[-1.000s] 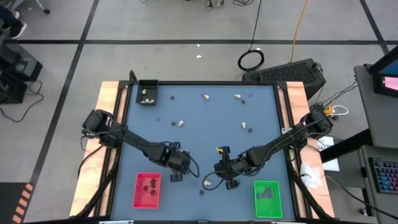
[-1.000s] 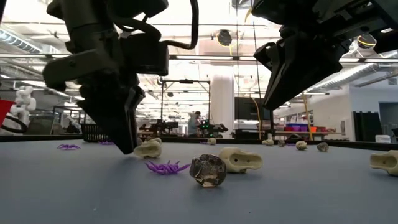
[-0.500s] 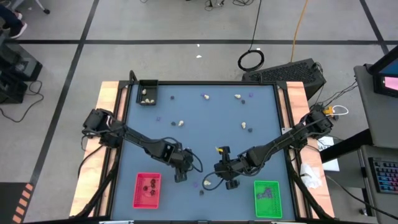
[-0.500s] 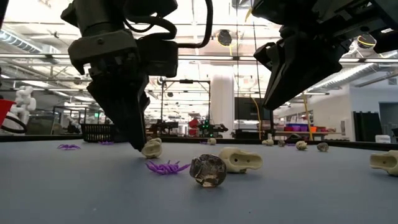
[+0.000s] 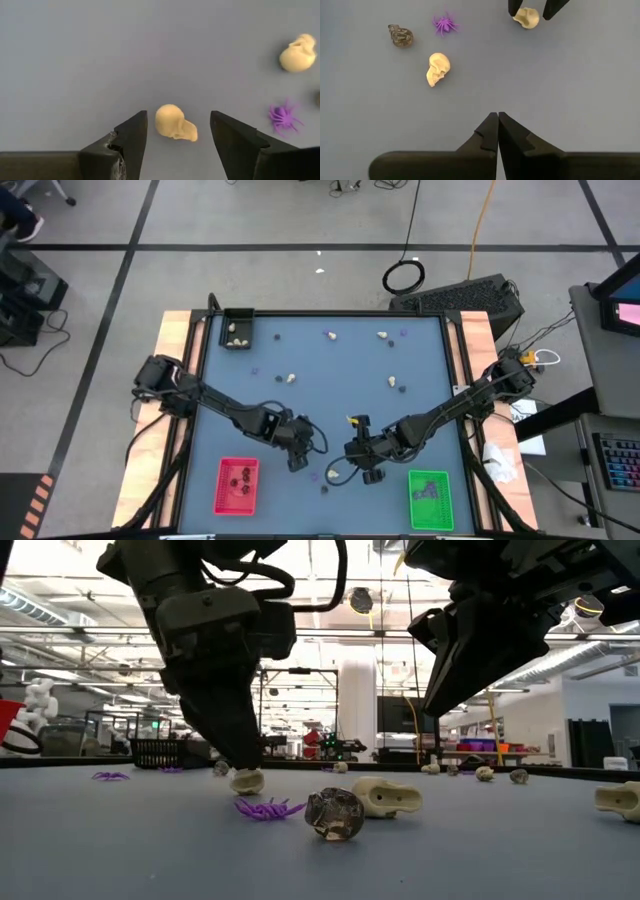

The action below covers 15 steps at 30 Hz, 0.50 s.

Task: Sort Halloween decoration
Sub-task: Put the white skull toy into the black bin

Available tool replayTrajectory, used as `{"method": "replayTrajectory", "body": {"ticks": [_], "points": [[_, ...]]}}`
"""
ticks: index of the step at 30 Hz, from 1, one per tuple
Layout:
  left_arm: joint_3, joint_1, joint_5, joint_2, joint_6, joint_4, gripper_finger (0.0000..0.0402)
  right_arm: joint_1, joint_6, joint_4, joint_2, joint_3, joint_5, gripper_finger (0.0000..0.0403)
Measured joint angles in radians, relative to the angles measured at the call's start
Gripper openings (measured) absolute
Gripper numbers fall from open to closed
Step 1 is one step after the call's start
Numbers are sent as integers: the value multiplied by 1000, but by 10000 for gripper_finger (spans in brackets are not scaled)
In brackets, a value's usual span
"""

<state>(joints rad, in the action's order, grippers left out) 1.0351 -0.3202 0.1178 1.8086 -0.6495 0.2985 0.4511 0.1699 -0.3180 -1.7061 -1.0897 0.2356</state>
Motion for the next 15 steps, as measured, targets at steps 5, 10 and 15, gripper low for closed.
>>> {"method": "replayTrajectory", "body": {"ticks": [5,10,15], "points": [[0,13,14,25,0,-11,212,0,0,0,0,0,0,0],[0,13,32,41,1,-12,212,0,0,0,0,0,0,0],[0,12,35,47,1,-7,212,0,0,-1,0,0,0,0]]}}
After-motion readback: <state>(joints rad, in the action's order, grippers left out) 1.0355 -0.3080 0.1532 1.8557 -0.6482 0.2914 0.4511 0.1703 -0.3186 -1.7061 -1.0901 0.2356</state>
